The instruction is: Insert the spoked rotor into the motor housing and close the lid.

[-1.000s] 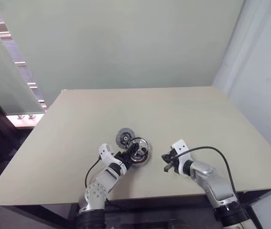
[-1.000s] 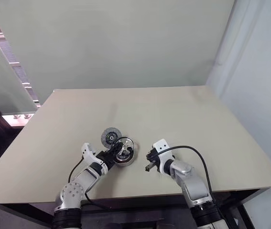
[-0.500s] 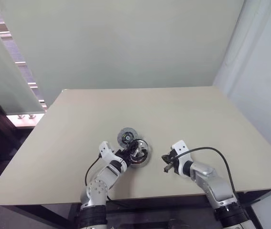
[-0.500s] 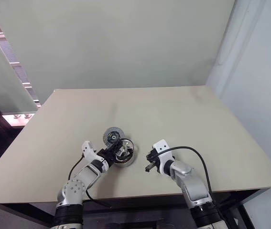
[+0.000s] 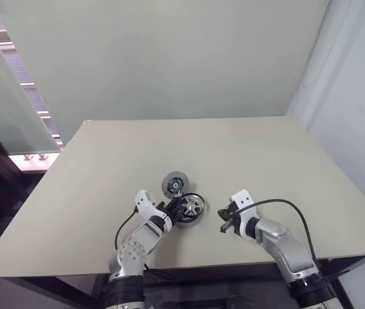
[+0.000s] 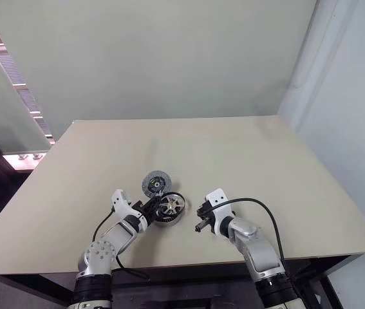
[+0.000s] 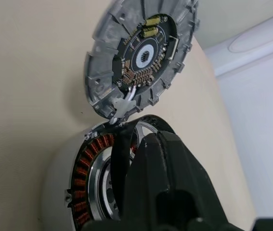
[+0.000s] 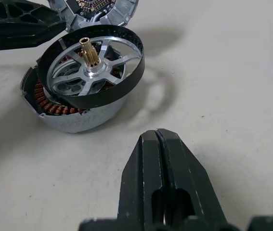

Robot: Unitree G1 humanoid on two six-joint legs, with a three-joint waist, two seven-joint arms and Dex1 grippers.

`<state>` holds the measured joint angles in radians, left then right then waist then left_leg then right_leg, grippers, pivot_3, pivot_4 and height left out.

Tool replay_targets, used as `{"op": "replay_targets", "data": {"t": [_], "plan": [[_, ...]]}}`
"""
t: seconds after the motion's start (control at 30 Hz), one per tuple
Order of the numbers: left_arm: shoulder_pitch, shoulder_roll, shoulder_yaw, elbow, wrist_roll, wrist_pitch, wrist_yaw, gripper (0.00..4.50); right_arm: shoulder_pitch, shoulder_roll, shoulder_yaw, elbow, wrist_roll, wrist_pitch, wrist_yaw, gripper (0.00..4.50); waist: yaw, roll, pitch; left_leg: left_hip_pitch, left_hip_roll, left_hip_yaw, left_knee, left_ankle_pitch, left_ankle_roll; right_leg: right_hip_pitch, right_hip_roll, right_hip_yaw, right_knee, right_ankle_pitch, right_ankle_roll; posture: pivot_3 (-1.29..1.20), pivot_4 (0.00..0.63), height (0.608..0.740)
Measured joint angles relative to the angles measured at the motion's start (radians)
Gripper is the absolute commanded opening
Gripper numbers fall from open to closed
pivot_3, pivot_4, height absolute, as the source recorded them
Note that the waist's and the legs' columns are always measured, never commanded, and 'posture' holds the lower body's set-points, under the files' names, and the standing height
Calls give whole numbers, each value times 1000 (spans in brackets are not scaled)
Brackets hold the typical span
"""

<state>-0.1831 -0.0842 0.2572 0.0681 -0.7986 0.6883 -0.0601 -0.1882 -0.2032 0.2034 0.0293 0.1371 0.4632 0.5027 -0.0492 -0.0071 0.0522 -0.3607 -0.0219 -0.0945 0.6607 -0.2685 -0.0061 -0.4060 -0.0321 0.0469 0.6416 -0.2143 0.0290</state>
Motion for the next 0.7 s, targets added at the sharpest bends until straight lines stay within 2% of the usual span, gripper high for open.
{"op": "replay_targets", "data": {"t": [0.3,0.53,0.63,0.7], "plan": [[48,19,-15,-105,-1,24,-3,18,0,1,-2,0,0,-5,-3,0,0,0,0,0,0,0,0,0,0,0,0,0,0,0,0,0,0,740],[116,129,-43,-229,24,30,-63,18,1,58,-61,-14,73,36,-7,0,0,0,0,0,1,0,-1,0,0,-1,0,0,1,0,0,0,0,740],[129,148,-28,-241,12,30,-79,623,-2,63,-65,-20,94,63,-5,629,0,0,0,0,0,0,0,0,0,0,0,0,0,0,0,0,0,740],[132,155,-18,-241,6,30,-92,1307,-6,60,-65,-20,95,74,-5,1282,0,0,0,0,0,0,0,0,0,0,0,0,0,0,0,0,0,740]]}}
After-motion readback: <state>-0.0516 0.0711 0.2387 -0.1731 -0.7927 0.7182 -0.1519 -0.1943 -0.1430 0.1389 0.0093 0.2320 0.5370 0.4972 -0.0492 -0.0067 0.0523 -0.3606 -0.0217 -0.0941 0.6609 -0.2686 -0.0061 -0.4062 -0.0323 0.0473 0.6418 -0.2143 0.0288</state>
